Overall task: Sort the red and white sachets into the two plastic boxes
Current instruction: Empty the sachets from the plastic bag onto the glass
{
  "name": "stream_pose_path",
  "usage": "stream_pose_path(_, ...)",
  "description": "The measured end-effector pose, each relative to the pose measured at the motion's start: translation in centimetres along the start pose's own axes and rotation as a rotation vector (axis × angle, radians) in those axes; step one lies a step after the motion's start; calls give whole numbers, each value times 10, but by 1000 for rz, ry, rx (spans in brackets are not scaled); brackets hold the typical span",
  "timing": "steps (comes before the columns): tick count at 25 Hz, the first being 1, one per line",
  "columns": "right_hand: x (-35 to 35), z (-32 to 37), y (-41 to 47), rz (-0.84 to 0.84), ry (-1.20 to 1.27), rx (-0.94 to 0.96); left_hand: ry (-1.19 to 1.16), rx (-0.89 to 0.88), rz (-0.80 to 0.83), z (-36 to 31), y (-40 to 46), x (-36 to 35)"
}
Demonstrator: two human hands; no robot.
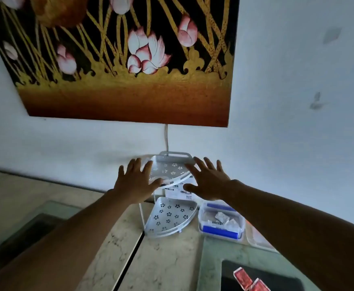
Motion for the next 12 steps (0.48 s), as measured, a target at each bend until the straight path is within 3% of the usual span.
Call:
stream_pose_path(5,-45,41,50,19,47,62,-67,-98,24,34,29,-48)
stream_pose_path(12,-75,69,105,-57,101,150,-144,-309,-22,31,66,-82)
Point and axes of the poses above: each hand's wrist, its own y-axis towards the middle knuckle, its own x-axis out of the back of the hand, z = x × y, the point moved 8 cm from there along y, towards the middle knuckle, and after that the axes turned 6 degrees about -y, right-handed, at the moved point
